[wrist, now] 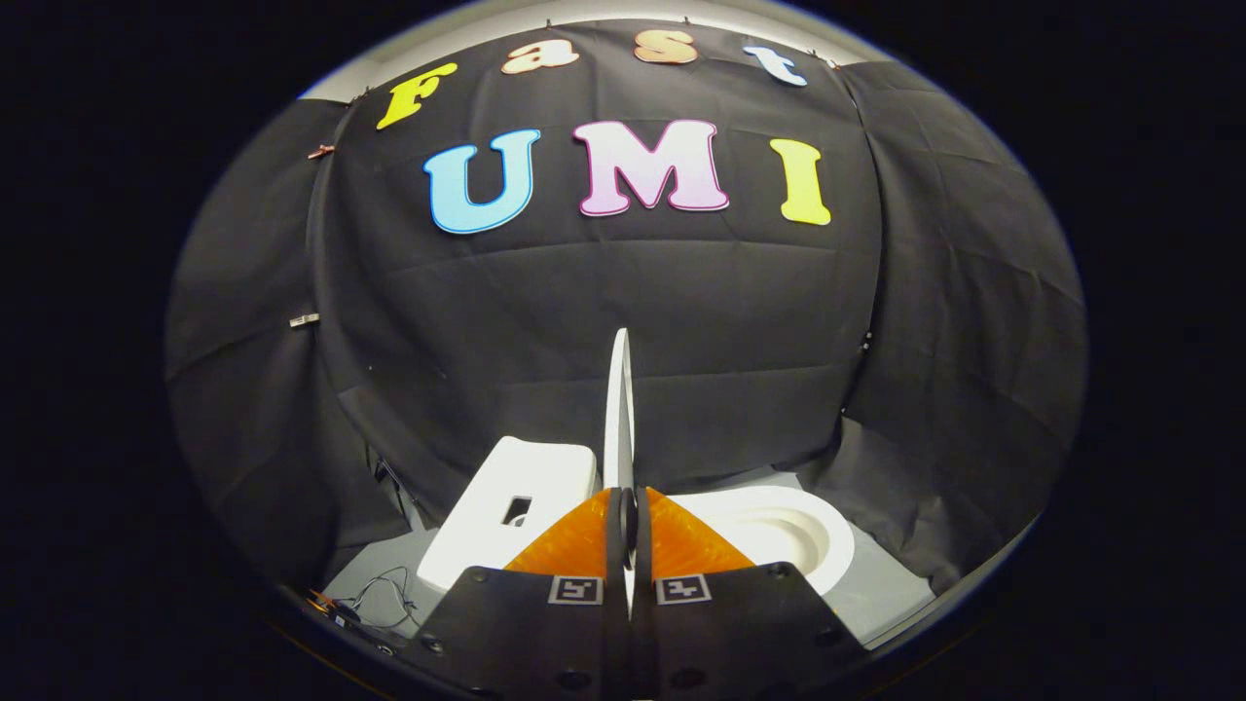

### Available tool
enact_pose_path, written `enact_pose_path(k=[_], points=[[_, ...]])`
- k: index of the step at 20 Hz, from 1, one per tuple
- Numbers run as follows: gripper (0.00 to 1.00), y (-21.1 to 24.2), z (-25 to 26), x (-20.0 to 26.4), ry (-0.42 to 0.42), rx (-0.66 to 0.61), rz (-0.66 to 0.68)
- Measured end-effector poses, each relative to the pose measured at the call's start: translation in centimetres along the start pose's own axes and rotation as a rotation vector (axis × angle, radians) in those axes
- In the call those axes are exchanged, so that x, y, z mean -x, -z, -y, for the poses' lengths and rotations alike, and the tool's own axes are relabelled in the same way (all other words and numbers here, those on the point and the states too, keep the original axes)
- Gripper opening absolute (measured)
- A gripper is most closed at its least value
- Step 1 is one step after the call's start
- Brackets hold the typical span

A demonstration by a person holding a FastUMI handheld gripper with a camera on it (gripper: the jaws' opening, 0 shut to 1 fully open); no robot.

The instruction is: Open the toilet lid.

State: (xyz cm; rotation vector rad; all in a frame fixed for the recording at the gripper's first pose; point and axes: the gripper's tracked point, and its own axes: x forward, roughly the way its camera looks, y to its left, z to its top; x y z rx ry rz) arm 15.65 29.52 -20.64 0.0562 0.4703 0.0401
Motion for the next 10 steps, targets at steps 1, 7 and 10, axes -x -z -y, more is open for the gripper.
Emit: enact_pose_path(k=[1, 7, 10], points=[[0.05, 0.0, -0.7, -0.1, 0.001, 0.009, 0.003], [0.06, 0.7, -5.4, 0.6, -0.036, 0.113, 0.024], [0.06, 1.3, -7.5, 0.5, -0.055, 0.155, 0.034]])
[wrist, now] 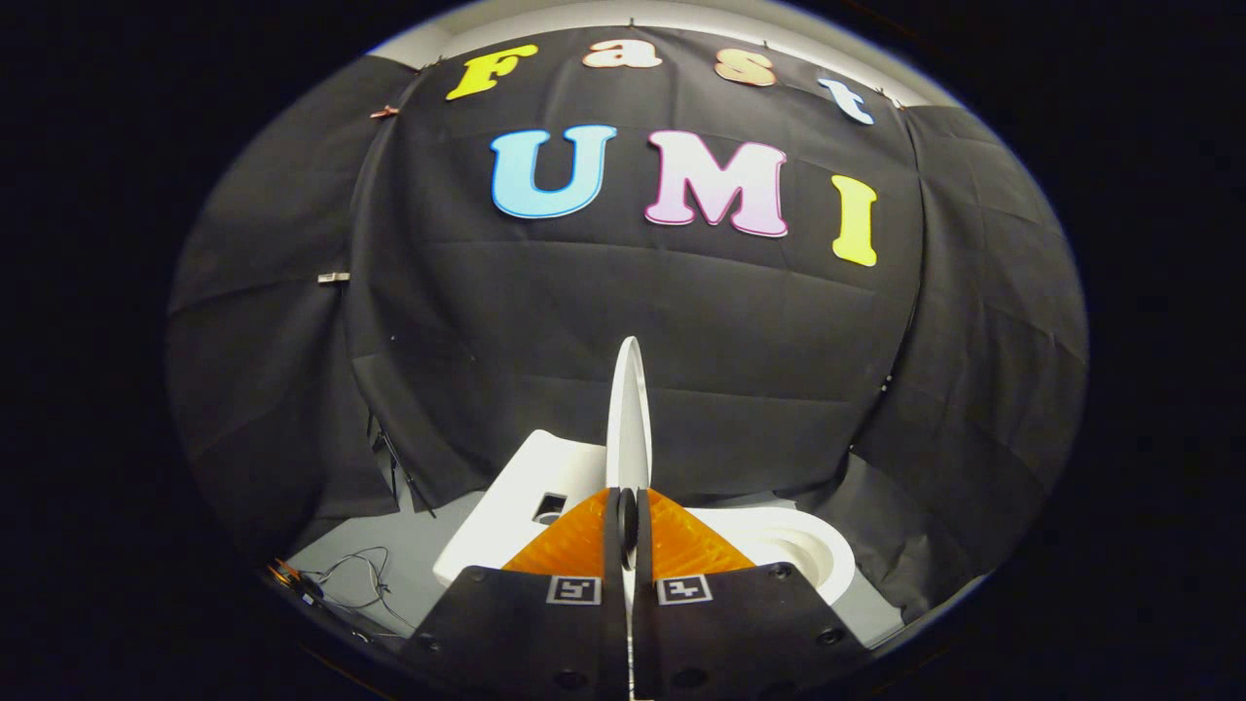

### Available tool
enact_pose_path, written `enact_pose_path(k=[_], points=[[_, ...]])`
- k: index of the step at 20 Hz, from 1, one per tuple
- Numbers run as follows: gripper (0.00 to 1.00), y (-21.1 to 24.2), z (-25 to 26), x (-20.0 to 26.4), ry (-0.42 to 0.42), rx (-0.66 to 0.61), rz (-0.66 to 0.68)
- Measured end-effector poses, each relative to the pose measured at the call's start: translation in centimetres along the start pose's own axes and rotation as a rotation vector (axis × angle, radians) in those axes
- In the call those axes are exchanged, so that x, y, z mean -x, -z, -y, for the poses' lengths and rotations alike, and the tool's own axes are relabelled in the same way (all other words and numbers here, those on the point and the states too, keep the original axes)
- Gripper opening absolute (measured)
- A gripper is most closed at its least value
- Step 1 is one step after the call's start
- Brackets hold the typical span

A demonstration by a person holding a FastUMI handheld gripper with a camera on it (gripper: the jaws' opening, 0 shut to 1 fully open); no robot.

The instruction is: Open the toilet lid.

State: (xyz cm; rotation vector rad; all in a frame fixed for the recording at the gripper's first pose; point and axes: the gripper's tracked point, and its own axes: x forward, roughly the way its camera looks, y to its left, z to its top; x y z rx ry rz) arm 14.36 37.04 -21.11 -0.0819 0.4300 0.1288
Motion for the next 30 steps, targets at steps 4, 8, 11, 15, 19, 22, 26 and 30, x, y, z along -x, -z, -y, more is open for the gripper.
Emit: enact_pose_path(k=[4, 8, 11, 15, 19, 22, 26, 30], points=[[0.07, 0.1, -2.3, -0.4, -0.014, 0.027, -0.005], [0.07, 0.2, -2.8, -0.4, 0.006, 0.077, -0.011], [0.08, 0.2, -1.8, -0.4, 0.024, 0.109, -0.007], [0.15, 0.6, -1.9, 0.8, -0.02, 0.081, -0.03], [0.68, -0.5, -1.4, 1.8, -0.03, 0.11, 0.016], [0.99, 0.0, -2.3, 2.6, -0.096, 0.103, -0.003], [0.98, -1.0, -2.0, 4.1, -0.113, 0.105, 0.017], [0.98, -2.5, -2.0, 6.4, -0.157, 0.071, 0.039]])
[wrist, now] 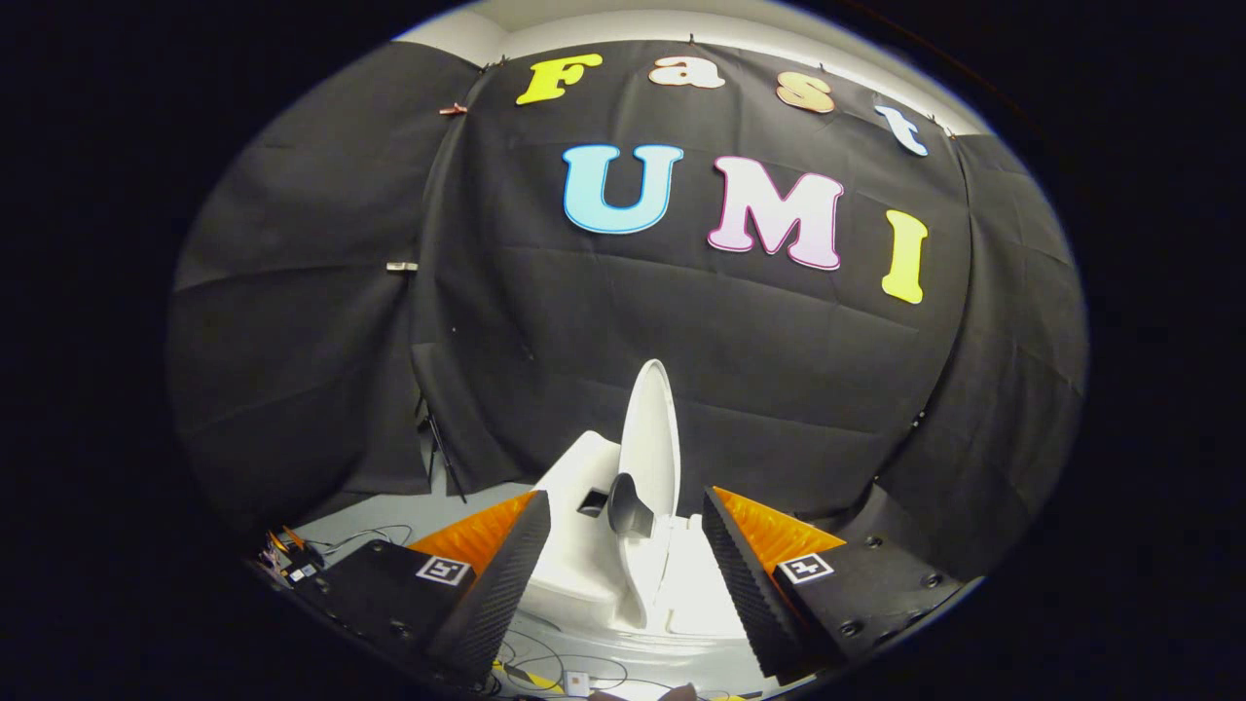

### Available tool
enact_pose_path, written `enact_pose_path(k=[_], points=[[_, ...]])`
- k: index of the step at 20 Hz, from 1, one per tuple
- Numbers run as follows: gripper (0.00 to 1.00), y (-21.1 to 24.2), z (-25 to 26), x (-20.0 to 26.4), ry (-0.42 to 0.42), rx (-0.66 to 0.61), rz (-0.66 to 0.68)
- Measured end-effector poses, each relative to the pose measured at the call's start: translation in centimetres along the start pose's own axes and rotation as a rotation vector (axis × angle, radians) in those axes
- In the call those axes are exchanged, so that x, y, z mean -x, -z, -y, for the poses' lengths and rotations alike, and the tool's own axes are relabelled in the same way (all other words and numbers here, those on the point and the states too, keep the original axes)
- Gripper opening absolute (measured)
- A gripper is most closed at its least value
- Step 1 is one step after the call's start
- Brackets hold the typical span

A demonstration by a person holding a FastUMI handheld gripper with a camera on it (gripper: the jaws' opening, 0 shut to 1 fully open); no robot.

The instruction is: Open the toilet lid.

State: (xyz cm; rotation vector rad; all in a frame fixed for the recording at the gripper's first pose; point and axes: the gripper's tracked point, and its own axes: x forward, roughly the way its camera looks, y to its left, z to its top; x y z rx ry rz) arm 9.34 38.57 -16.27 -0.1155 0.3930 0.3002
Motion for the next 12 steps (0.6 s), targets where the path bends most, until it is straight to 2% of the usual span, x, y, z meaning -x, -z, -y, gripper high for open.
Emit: enact_pose_path(k=[12], points=[[0.99, -5.7, 7.1, 7.9, -0.019, -0.067, 0.144]])
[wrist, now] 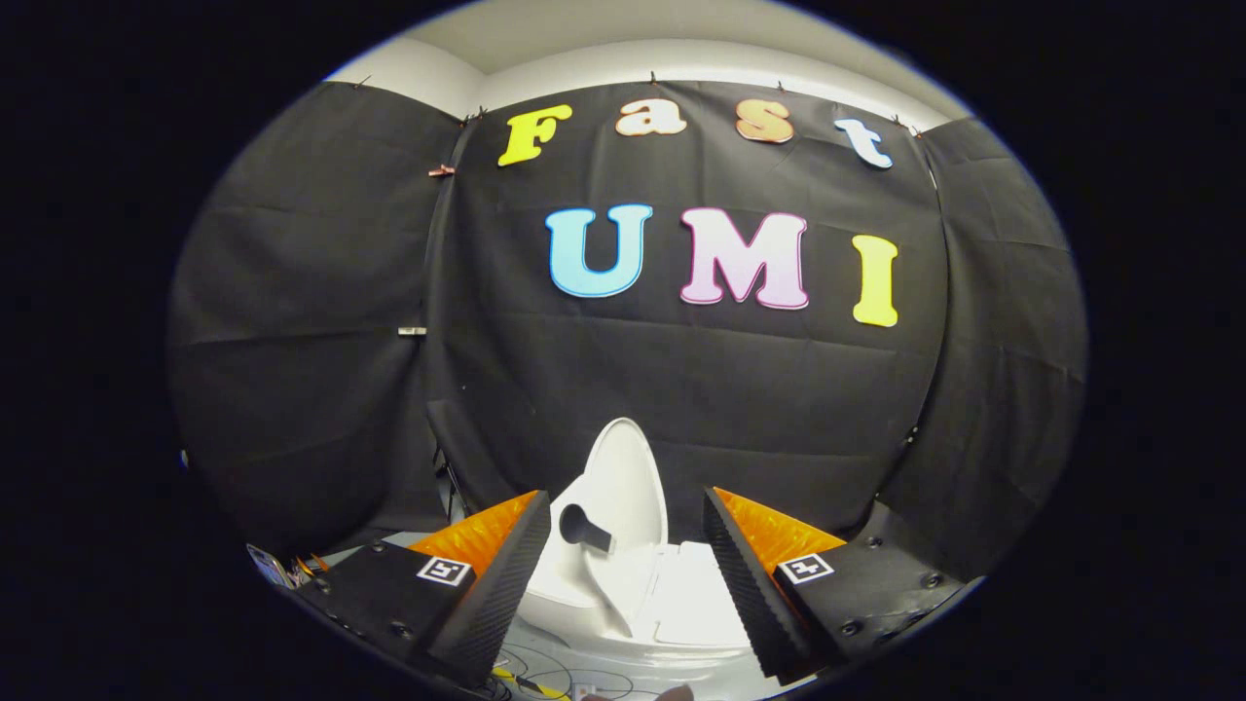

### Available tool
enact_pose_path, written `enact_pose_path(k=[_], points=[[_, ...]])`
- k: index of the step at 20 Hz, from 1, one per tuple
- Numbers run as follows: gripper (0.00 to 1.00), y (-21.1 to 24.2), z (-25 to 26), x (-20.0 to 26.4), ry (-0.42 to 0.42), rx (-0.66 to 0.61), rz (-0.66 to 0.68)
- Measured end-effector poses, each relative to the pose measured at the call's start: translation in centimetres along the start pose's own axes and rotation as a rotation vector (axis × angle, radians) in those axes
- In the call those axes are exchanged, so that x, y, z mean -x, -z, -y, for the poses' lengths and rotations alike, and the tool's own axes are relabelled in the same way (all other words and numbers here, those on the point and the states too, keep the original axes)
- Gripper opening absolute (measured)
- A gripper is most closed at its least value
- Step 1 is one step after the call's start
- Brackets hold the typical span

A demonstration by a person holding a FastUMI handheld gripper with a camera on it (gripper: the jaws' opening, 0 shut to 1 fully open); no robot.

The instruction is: Open the toilet lid.

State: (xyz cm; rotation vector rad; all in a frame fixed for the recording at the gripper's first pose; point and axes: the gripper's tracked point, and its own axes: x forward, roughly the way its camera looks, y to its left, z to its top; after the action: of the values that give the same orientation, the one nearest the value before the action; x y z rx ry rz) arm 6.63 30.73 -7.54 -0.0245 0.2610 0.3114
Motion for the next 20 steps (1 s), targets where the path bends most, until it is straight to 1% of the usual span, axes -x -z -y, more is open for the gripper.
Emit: enact_pose_path(k=[5, 10, 15, 20], points=[[0.98, -1.8, 3.5, 3.1, -0.006, -0.022, 0.036], [0.98, -3.5, 7.7, 6.5, 0.017, -0.035, 0.091], [0.98, -3.5, 12.2, 9.9, 0.035, -0.059, 0.117], [0.99, -3.4, 17.1, 13.1, 0.075, -0.075, 0.148]])
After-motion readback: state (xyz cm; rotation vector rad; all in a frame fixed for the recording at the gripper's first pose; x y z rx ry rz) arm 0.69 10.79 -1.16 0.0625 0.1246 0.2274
